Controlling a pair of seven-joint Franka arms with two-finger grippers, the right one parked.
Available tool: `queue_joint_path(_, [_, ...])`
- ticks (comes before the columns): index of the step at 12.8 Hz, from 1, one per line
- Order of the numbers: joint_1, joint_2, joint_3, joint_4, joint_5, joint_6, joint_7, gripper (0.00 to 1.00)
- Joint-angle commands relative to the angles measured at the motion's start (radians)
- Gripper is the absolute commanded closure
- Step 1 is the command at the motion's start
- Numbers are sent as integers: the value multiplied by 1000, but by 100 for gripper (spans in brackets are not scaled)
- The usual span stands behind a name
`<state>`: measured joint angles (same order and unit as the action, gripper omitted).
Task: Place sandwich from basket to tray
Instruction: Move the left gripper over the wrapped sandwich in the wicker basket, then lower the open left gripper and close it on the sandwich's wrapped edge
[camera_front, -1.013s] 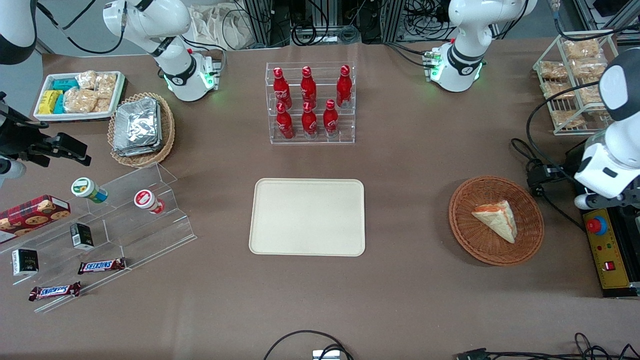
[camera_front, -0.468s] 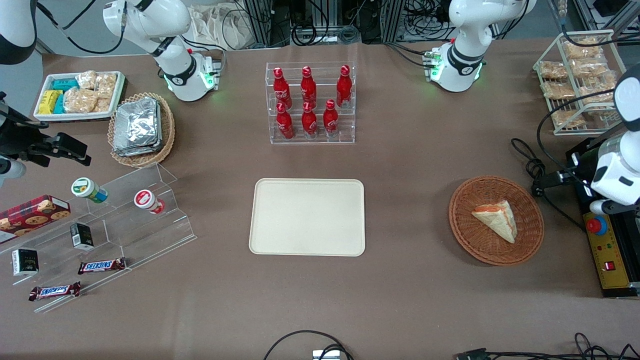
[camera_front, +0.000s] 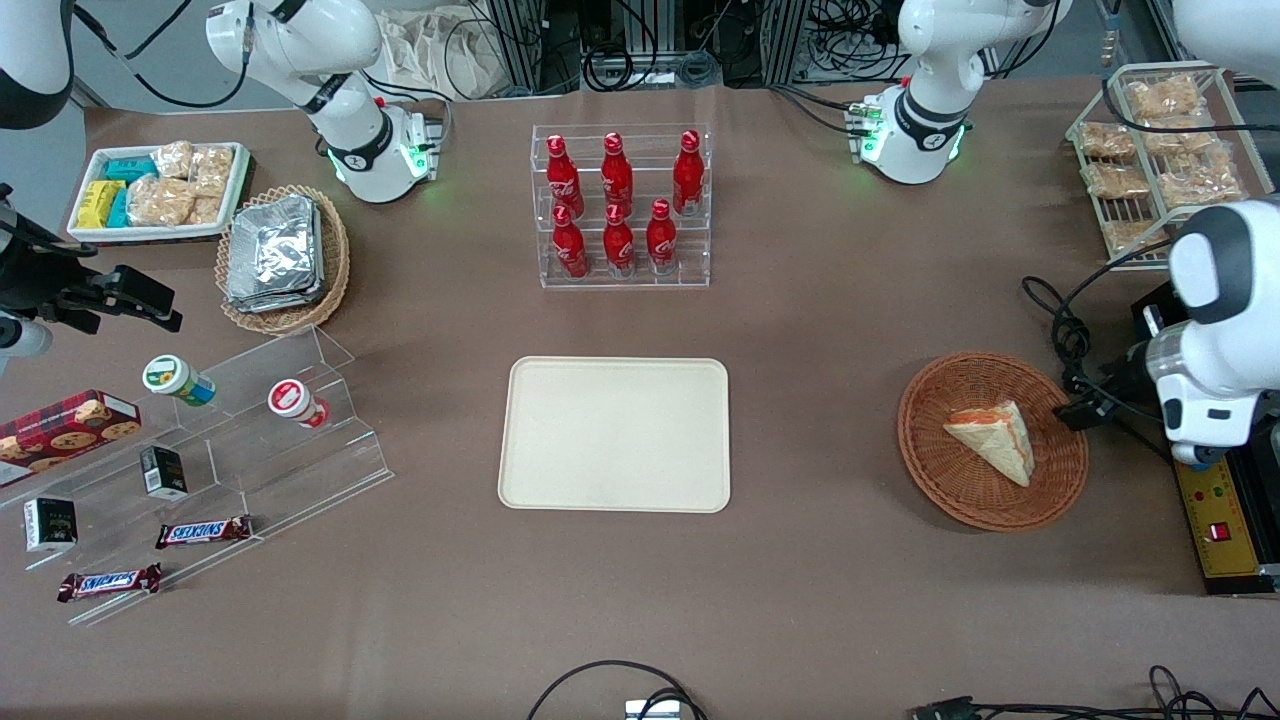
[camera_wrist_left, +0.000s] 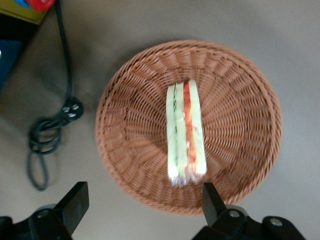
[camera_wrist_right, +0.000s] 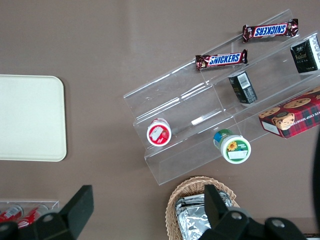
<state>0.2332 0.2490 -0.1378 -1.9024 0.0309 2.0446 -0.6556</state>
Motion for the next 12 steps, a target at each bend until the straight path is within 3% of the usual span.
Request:
queue_joint_path(1, [2,-22,-2,-166,0,231,-113,0])
queue_joint_path(12, [-29,85,-20,-144,-20,308,-216,0])
